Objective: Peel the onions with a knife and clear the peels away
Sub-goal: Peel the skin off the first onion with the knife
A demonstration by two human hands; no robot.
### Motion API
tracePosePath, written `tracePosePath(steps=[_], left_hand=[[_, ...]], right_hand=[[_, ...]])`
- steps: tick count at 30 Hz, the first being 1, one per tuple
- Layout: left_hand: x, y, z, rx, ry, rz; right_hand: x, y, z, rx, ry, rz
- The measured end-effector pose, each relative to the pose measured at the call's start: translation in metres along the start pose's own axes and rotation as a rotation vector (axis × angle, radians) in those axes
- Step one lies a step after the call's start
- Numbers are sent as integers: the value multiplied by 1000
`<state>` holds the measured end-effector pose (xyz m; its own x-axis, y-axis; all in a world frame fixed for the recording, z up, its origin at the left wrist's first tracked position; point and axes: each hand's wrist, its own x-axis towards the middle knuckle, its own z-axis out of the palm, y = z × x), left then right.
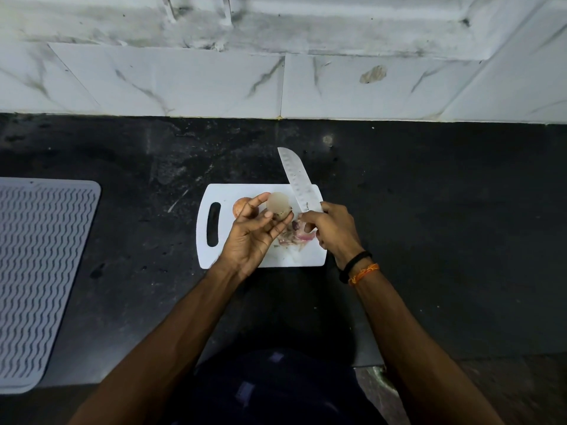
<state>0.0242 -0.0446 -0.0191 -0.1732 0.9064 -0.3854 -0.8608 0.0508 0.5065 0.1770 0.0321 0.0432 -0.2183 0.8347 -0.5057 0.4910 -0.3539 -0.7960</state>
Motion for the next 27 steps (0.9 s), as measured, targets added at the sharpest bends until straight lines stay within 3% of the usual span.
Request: tracePosePath(steps=[15, 27], left_hand=[[5, -1, 7, -136, 7, 88], [3, -1, 5, -39, -49, 80]], right_hand=[[-12, 16, 18, -144, 57, -74], [-13, 8, 20, -185, 126, -169]])
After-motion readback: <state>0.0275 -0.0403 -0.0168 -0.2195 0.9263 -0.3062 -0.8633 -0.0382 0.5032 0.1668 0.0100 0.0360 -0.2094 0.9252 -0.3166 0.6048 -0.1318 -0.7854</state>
